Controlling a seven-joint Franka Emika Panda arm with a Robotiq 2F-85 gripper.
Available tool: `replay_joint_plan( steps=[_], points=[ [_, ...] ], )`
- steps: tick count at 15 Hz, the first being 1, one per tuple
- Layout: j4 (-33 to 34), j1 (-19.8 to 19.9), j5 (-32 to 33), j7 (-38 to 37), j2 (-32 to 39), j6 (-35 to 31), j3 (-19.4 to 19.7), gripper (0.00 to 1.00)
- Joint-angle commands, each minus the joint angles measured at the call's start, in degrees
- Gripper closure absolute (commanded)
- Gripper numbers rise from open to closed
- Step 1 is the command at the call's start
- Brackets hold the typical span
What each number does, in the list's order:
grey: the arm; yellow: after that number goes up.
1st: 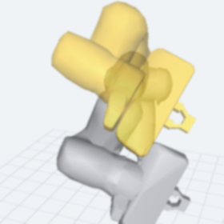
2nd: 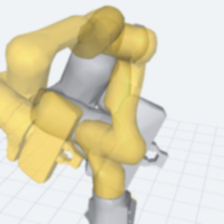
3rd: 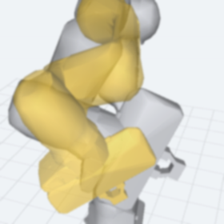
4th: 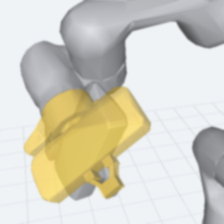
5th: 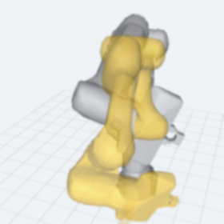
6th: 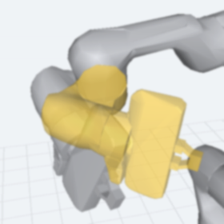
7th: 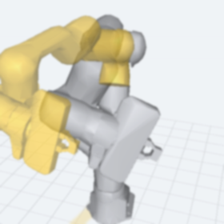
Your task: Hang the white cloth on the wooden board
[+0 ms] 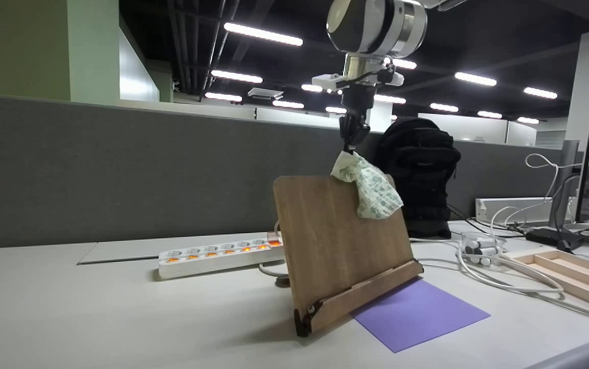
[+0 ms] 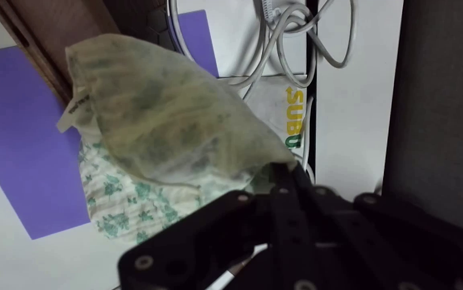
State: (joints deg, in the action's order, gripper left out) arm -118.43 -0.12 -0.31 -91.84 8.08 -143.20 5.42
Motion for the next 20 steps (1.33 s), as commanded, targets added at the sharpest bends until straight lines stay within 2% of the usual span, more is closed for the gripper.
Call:
replay_joint_plan(
  steps=[1,5,11,14,20],
  points=[
    [-0.1,-0.1,-1.1,-7.0,0.8,-2.7,0.3,0.99],
    [-1.2,1.3,-10.1,-6.1,1.0,-4.9,-0.3,0.99],
    [-2.7,1.3,-18.0,-5.9,0.5,-8.5,-1.0,0.99],
    [-3.1,1.4,-19.9,-5.8,1.0,-9.8,-0.9,0.99],
    [-6.9,1.2,-20.6,-1.7,-0.6,-7.4,-2.2,0.99]
  ],
)
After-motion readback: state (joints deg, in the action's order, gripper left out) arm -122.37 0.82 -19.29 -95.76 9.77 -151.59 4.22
